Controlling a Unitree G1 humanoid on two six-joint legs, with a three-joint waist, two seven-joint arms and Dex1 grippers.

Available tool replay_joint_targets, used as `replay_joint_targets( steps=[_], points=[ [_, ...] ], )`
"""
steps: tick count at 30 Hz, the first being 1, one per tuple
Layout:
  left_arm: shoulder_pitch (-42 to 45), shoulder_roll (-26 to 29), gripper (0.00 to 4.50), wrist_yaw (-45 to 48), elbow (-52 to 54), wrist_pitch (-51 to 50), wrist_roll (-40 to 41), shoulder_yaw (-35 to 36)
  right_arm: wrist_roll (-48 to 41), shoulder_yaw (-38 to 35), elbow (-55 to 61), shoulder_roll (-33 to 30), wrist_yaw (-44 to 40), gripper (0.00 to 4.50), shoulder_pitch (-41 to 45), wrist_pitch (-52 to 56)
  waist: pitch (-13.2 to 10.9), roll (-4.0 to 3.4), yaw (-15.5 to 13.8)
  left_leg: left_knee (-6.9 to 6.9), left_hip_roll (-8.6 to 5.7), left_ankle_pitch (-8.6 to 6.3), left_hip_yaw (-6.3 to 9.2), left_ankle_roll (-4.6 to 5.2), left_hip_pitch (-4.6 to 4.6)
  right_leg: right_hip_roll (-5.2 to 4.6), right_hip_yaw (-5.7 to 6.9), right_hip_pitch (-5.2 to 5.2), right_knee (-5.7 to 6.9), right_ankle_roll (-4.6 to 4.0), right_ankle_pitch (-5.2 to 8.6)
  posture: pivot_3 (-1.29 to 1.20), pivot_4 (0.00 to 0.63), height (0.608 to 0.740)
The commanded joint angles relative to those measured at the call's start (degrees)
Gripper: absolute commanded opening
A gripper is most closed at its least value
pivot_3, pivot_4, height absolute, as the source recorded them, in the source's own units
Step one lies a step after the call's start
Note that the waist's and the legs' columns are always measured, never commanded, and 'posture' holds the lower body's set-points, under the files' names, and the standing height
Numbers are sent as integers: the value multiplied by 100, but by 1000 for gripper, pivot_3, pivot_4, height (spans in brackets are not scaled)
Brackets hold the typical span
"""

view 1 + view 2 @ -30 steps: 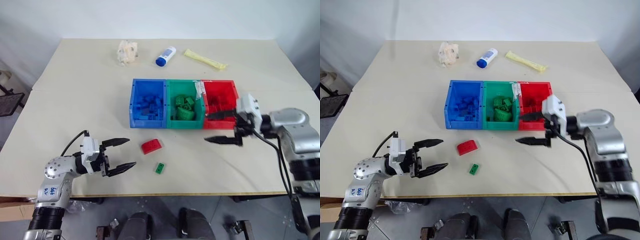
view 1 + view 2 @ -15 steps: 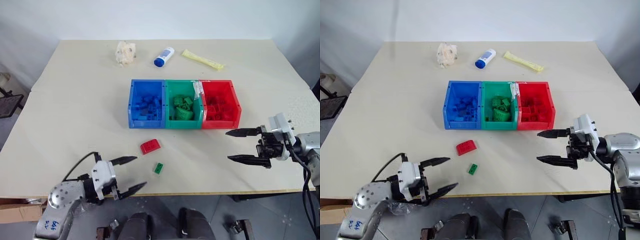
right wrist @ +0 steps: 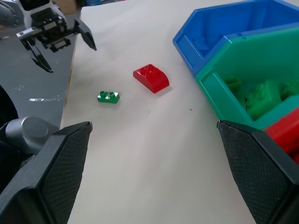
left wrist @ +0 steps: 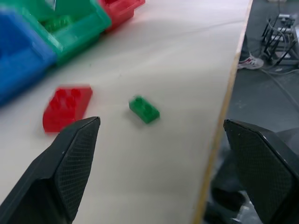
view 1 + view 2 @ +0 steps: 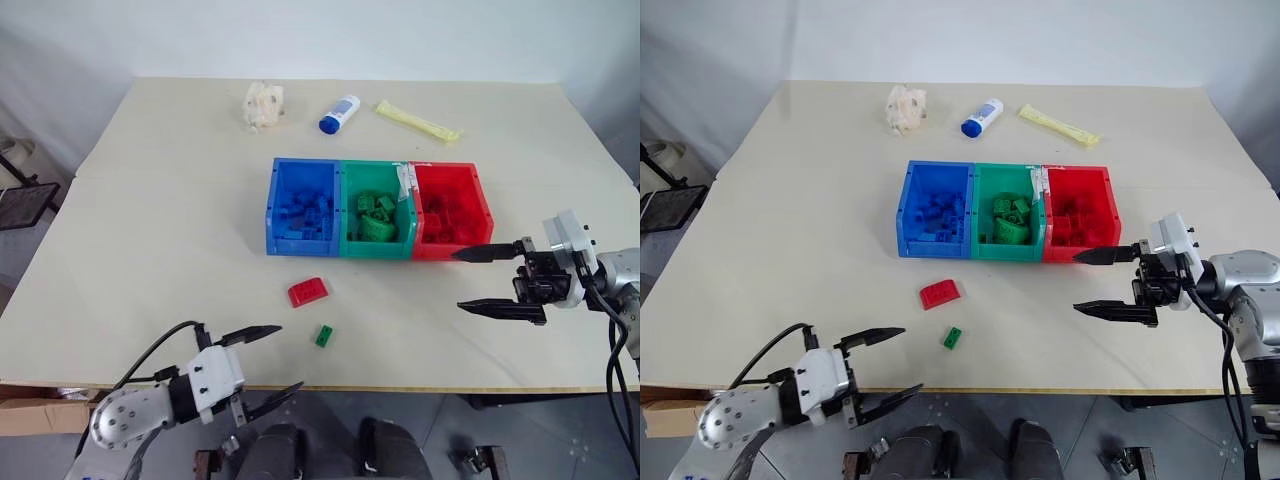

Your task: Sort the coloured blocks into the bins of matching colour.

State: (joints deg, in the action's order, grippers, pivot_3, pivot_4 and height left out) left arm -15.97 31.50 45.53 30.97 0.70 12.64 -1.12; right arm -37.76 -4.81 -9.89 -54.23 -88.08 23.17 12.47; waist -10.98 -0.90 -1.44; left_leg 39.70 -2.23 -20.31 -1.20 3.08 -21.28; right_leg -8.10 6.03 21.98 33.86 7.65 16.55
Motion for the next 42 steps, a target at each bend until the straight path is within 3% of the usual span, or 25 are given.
replay_joint_targets(
  steps=[1,10,19,31,34,42],
  points=[
    [308,-161,4500,-155,-89,-10,-144,-320,-71,-153,236,28,-336,4474,-59,1,0,0,1,-1,0,0,0,0,0,1,1,0,1,0,0,0,150,740],
    [1241,-82,4500,550,-804,-359,265,-810,-166,-506,804,30,-2,4474,-599,130,1,-2,-4,3,1,0,8,0,0,6,11,-5,15,1,0,0,150,740],
    [2274,-17,4500,523,-1374,-796,-239,-1209,-177,-895,1252,60,231,4474,-1112,285,1,-2,-22,16,0,1,25,1,5,9,22,-30,11,2,-1,0,150,740],
    [2516,-121,4500,487,-1807,-802,-665,-1594,-245,-1163,1564,75,384,4474,-1410,430,1,-2,-30,18,0,1,37,0,6,11,29,-40,11,2,-1,0,150,740],
    [2607,-139,3933,508,-1924,-732,-777,-1654,-251,-1201,1590,78,409,4500,-1454,430,1,-1,-42,21,-4,1,44,0,5,9,29,-43,9,4,-2,0,150,740],
    [2866,-145,1477,535,-2234,-669,-899,-1758,-268,-1356,1662,47,501,4500,-1608,422,1,-2,-30,24,-4,1,46,1,6,10,30,-43,11,4,-2,0,150,740]
  ],
)
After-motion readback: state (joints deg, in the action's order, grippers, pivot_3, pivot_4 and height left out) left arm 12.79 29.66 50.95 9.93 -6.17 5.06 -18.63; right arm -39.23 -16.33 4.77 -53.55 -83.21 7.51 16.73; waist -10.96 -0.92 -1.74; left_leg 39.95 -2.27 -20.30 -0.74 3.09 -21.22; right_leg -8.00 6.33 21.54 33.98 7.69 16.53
